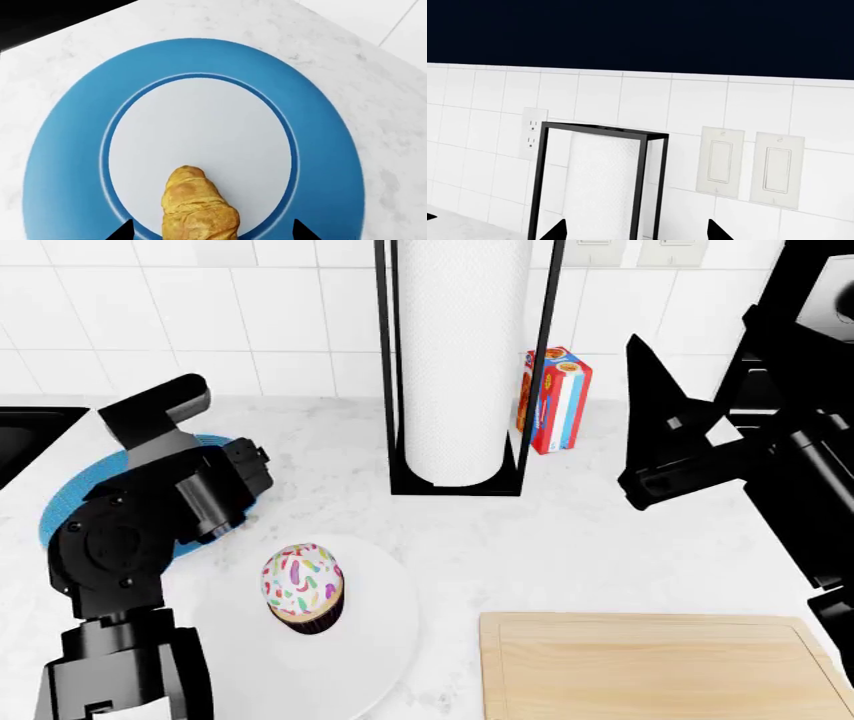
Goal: From the different types of pastries on the counter, select a croissant and place it on the cutting board. Then retrieve a jar of jam from the cabinet and place it alongside the croissant on the cutting board.
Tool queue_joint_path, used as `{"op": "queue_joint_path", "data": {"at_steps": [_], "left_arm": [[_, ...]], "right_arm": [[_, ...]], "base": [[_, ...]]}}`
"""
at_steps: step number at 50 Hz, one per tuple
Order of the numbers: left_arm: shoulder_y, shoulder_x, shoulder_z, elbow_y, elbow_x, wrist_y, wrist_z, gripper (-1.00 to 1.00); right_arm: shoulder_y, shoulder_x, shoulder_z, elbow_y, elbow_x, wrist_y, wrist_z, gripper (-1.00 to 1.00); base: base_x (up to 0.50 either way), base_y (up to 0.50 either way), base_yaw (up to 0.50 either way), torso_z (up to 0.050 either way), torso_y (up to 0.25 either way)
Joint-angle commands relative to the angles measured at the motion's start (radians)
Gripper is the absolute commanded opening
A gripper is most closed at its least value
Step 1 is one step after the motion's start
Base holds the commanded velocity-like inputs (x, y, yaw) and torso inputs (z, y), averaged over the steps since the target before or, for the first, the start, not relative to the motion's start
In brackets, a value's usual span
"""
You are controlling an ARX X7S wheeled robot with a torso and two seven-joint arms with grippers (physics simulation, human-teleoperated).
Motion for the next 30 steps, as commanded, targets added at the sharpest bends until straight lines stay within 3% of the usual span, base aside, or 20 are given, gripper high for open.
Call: {"op": "queue_joint_path", "data": {"at_steps": [1, 30], "left_arm": [[0.012, -0.003, 0.011, -0.024, 0.009, 0.030, 0.023, 1.00], [0.008, -0.014, 0.035, -0.087, 0.032, 0.080, 0.053, 1.00]], "right_arm": [[-0.009, 0.005, -0.004, 0.003, -0.006, -0.014, -0.002, 1.00], [-0.032, 0.013, -0.018, 0.011, -0.018, -0.044, -0.005, 1.00]], "base": [[0.00, 0.00, 0.00, 0.000, 0.000], [0.00, 0.00, 0.00, 0.000, 0.000]]}}
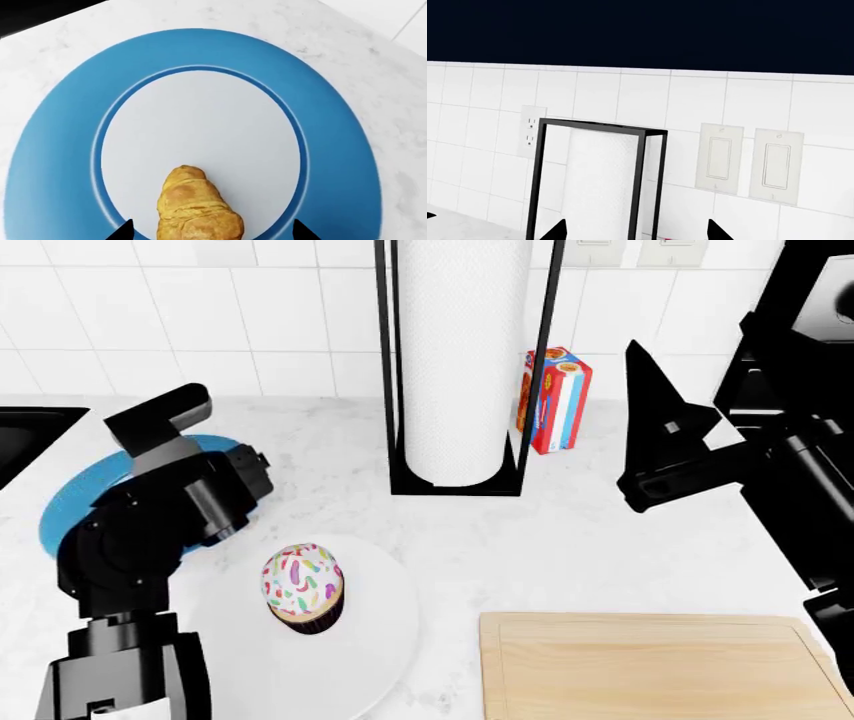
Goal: From the different types of pastries on the counter, select a croissant and place it on the cutting board. Then retrieve a jar of jam from the cabinet and place it alongside the croissant on the cutting board.
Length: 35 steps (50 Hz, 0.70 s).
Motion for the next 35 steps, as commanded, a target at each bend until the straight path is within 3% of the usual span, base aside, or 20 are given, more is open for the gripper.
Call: {"op": "queue_joint_path", "data": {"at_steps": [1, 24, 25, 35], "left_arm": [[0.003, -0.003, 0.008, -0.021, 0.005, 0.012, 0.008, 1.00], [0.010, -0.009, 0.011, -0.027, 0.000, 0.021, 0.006, 1.00], [0.010, -0.009, 0.009, -0.022, -0.004, 0.016, 0.001, -1.00], [0.007, -0.011, 0.005, 0.005, -0.016, 0.004, -0.017, -1.00]], "right_arm": [[-0.005, 0.004, -0.002, 0.002, 0.002, -0.008, 0.003, 1.00], [0.000, 0.015, -0.004, 0.003, 0.020, -0.012, 0.019, 1.00], [0.001, 0.016, -0.003, 0.003, 0.023, -0.011, 0.021, 1.00], [0.002, 0.021, -0.002, 0.003, 0.031, -0.013, 0.028, 1.00]], "base": [[0.00, 0.00, 0.00, 0.000, 0.000], [0.00, 0.00, 0.00, 0.000, 0.000], [0.00, 0.00, 0.00, 0.000, 0.000], [0.00, 0.00, 0.00, 0.000, 0.000]]}}
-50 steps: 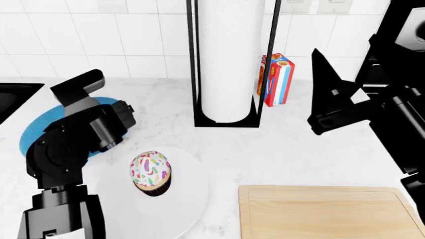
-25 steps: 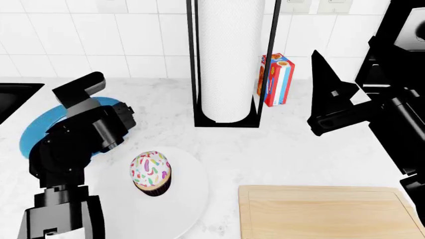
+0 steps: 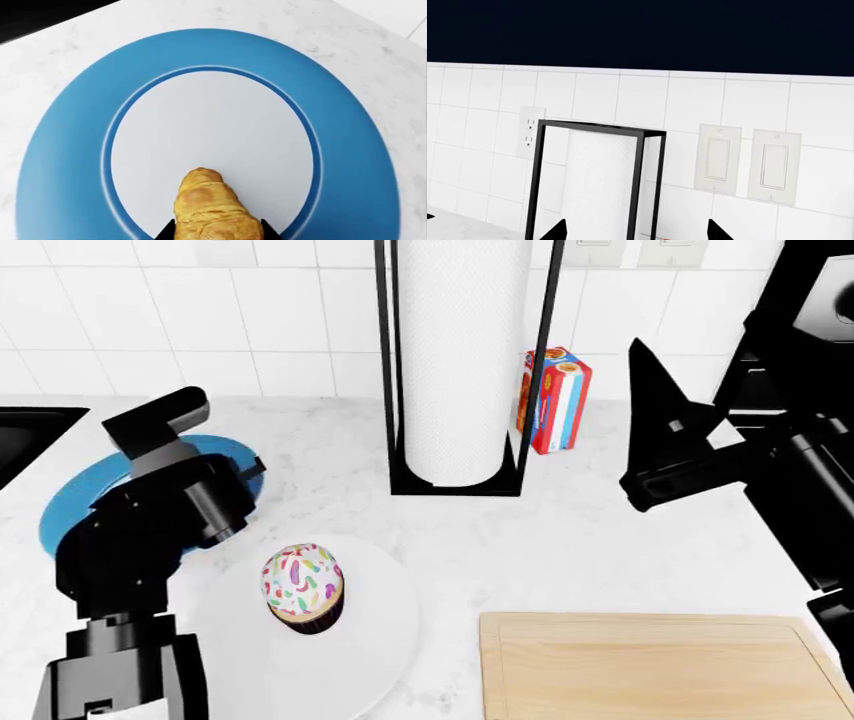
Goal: From the different types of pastries on the counter, select a croissant and place it on the cutting board. Then retrieve a jar of jam from the cabinet and place it alongside the croissant on the cutting board.
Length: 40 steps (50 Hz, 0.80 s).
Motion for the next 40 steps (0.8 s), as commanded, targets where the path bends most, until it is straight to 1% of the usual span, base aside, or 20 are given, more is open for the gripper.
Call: {"op": "queue_joint_path", "data": {"at_steps": [1, 9, 16, 19, 24, 26, 31, 33, 38, 40], "left_arm": [[0.005, -0.002, -0.004, 0.018, -0.026, -0.001, -0.012, -1.00], [-0.003, -0.006, -0.004, 0.054, -0.036, -0.010, -0.025, -1.00], [-0.035, -0.029, 0.025, 0.122, -0.063, -0.064, -0.012, -1.00], [-0.058, -0.053, 0.065, 0.166, -0.078, -0.098, 0.029, -1.00], [-0.081, -0.085, 0.091, 0.223, -0.107, -0.144, 0.059, -1.00], [-0.081, -0.117, 0.139, 0.264, -0.110, -0.160, 0.112, -1.00], [-0.071, -0.235, 0.319, 0.371, -0.108, -0.139, 0.394, -1.00], [-0.065, -0.257, 0.329, 0.393, -0.127, -0.128, 0.459, -1.00], [-0.057, -0.293, 0.319, 0.447, -0.194, -0.139, 0.547, -1.00], [-0.051, -0.299, 0.290, 0.468, -0.237, -0.140, 0.570, -1.00]], "right_arm": [[0.002, 0.006, 0.000, 0.000, 0.009, -0.003, 0.007, 1.00], [0.002, 0.008, -0.004, 0.001, 0.010, -0.007, 0.010, 1.00], [0.004, 0.013, 0.005, -0.002, 0.029, -0.003, 0.022, 1.00], [0.005, 0.015, 0.007, -0.002, 0.034, -0.003, 0.025, 1.00], [0.009, 0.019, 0.010, -0.002, 0.043, -0.002, 0.031, 1.00], [0.011, 0.022, 0.013, -0.003, 0.050, 0.000, 0.035, 1.00], [0.012, 0.026, 0.015, -0.004, 0.057, 0.000, 0.040, 1.00], [0.012, 0.026, 0.013, -0.003, 0.054, -0.003, 0.038, 1.00], [0.017, 0.025, 0.007, -0.004, 0.059, -0.001, 0.048, 1.00], [0.017, 0.025, 0.004, -0.002, 0.056, -0.003, 0.046, 1.00]], "base": [[0.00, 0.00, 0.00, 0.000, 0.000], [0.00, 0.00, 0.00, 0.000, 0.000], [0.00, 0.00, 0.00, 0.000, 0.000], [0.00, 0.00, 0.00, 0.000, 0.000], [0.00, 0.00, 0.00, 0.000, 0.000], [0.00, 0.00, 0.00, 0.000, 0.000], [0.00, 0.00, 0.00, 0.000, 0.000], [0.00, 0.00, 0.00, 0.000, 0.000], [0.00, 0.00, 0.00, 0.000, 0.000], [0.00, 0.00, 0.00, 0.000, 0.000]]}}
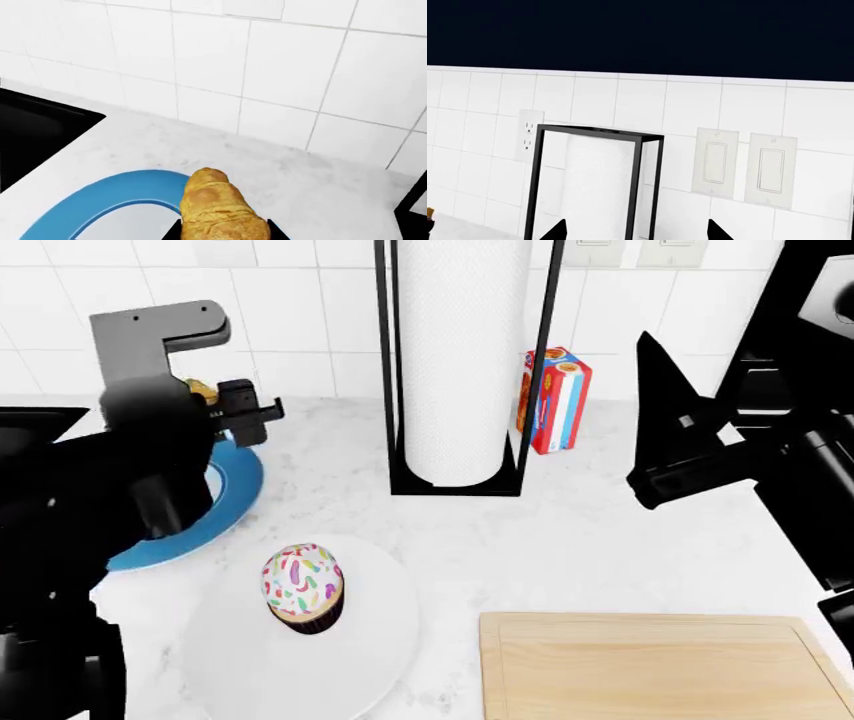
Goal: From the different types of pastries on the counter, select a croissant and place it on the cutting board. Then retrieve a jar of jam from the cabinet and place it alongside the croissant on the cutting board.
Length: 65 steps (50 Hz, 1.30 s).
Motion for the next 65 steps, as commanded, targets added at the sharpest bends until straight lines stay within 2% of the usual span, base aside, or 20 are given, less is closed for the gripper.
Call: {"op": "queue_joint_path", "data": {"at_steps": [1, 7, 11, 14, 26, 31, 48, 55, 65], "left_arm": [[0.010, -0.097, 0.035, 0.136, -0.130, -0.013, 0.223, -1.00], [0.035, -0.099, -0.067, 0.180, -0.237, -0.013, 0.202, -1.00], [0.043, -0.134, -0.039, 0.264, -0.253, -0.010, 0.290, -1.00], [0.043, -0.143, -0.029, 0.312, -0.342, -0.054, 0.337, -1.00], [0.011, -0.158, 0.017, 0.421, -0.491, -0.130, 0.394, -1.00], [-0.002, -0.142, 0.057, 0.467, -0.472, -0.126, 0.460, -1.00], [-0.028, -0.005, 0.268, 0.451, -0.298, -0.077, 0.612, -1.00], [-0.025, 0.037, 0.322, 0.429, -0.277, -0.074, 0.621, -1.00], [-0.016, 0.058, 0.407, 0.385, -0.238, -0.072, 0.677, -1.00]], "right_arm": [[0.005, 0.003, -0.006, 0.001, 0.006, -0.003, 0.009, 1.00], [0.010, 0.006, -0.003, -0.002, 0.023, 0.002, 0.022, 1.00], [0.011, 0.007, -0.004, -0.001, 0.025, 0.000, 0.024, 1.00], [0.010, 0.007, -0.007, 0.000, 0.023, -0.003, 0.023, 1.00], [0.013, 0.009, -0.012, 0.001, 0.027, -0.009, 0.029, 1.00], [0.008, 0.009, -0.014, -0.002, 0.030, -0.009, 0.035, 1.00], [0.019, 0.020, 0.001, 0.001, 0.068, -0.010, 0.057, 1.00], [0.016, 0.024, 0.007, 0.005, 0.069, -0.018, 0.055, 1.00], [0.020, 0.026, 0.001, 0.012, 0.068, -0.024, 0.056, 1.00]], "base": [[0.00, 0.00, 0.00, 0.000, 0.000], [0.00, 0.00, 0.00, 0.000, 0.000], [0.00, 0.00, 0.00, 0.000, 0.000], [0.00, 0.00, 0.00, 0.000, 0.000], [0.00, 0.00, 0.00, 0.000, 0.000], [0.00, 0.00, 0.00, 0.000, 0.000], [0.00, 0.00, 0.00, 0.000, 0.000], [0.00, 0.00, 0.00, 0.000, 0.000], [0.00, 0.00, 0.00, 0.000, 0.000]]}}
